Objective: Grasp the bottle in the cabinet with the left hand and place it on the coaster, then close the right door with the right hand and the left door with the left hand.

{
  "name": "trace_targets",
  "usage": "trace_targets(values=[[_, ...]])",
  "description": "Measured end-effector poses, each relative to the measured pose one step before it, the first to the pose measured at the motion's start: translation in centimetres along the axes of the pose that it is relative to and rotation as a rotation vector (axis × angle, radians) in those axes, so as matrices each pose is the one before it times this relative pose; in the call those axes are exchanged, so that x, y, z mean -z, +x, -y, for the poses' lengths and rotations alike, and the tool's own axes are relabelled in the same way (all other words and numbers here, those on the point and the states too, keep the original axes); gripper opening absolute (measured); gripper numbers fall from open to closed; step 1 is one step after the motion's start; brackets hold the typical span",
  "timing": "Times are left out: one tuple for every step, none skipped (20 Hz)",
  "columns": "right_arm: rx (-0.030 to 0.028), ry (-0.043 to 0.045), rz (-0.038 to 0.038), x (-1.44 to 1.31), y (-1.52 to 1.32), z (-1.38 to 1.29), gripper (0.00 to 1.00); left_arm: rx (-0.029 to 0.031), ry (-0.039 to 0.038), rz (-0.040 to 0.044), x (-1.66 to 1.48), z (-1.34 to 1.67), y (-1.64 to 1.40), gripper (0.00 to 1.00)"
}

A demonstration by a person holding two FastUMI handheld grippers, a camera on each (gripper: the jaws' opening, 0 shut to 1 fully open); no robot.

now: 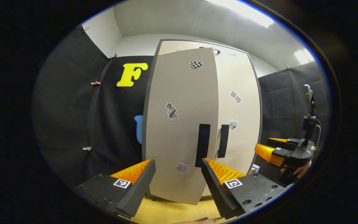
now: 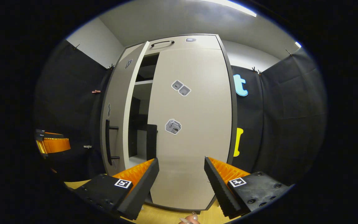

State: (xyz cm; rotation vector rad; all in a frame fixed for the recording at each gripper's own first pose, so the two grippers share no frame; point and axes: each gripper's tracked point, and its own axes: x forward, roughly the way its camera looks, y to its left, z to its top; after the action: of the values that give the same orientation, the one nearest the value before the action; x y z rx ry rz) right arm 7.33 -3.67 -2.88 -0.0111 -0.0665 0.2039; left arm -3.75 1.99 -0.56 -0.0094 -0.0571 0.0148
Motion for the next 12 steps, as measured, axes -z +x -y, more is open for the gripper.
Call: trace_targets(values=[[0.00253, 0.00201, 0.00272, -0.126, -0.157, 0.124, 0.97, 0.00373, -0.00078, 0.00088, -0.029, 0.123, 0.054, 0.94], [0.00251, -0.00188, 0.00086, -0.036, -0.161, 0.126, 0.97, 0.00562, -0.00182, -0.00132, 0.095, 0.093, 0.143, 0.93], [0.00526, -0.0048, -0.00029, -0.016, -0.087, 0.204, 0.97, 0.00573, -0.00252, -0.00222, 0.034, 0.062, 0.188, 0.93], [0.00363, -0.00489, -0.00172, 0.022, -0.154, 0.168, 0.97, 0.00296, -0.00093, -0.00274, 0.116, 0.094, 0.18, 0.93], [0.0014, -0.00232, -0.00089, -0.017, -0.006, 0.076, 0.97, -0.00062, 0.00028, 0.00013, -0.024, -0.004, 0.064, 0.93], [0.00168, -0.00296, -0.00183, -0.008, -0.006, 0.106, 0.97, 0.00025, 0.00014, 0.00196, 0.04, 0.145, 0.006, 0.93], [0.00122, -0.00189, -0.00114, 0.013, -0.013, 0.094, 0.97, 0.00135, -0.00187, 0.00168, -0.052, 0.112, 0.097, 0.93], [0.00228, -0.00079, -0.00285, -0.015, -0.028, 0.13, 0.97, 0.00343, -0.00241, 0.00138, 0.042, 0.201, 0.12, 0.93], [0.00161, 0.00088, 0.00082, -0.036, 0.047, 0.115, 0.97, 0.00393, -0.00191, 0.0011, -0.047, 0.196, 0.047, 0.93], [0.00353, 0.00148, 0.00121, -0.053, -0.046, 0.157, 0.97, 0.00343, 0.00051, 0.00255, -0.019, 0.137, 0.041, 0.94], [0.0017, 0.00101, -0.00016, 0.031, -0.002, 0.109, 0.97, 0.00145, 0.00232, 0.00286, -0.143, 0.009, 0.007, 0.93], [0.00029, 0.00024, -0.00134, 0.0, -0.04, 0.046, 0.97, 0.00026, 0.00304, -0.00099, 0.096, 0.088, 0.05, 0.93]])
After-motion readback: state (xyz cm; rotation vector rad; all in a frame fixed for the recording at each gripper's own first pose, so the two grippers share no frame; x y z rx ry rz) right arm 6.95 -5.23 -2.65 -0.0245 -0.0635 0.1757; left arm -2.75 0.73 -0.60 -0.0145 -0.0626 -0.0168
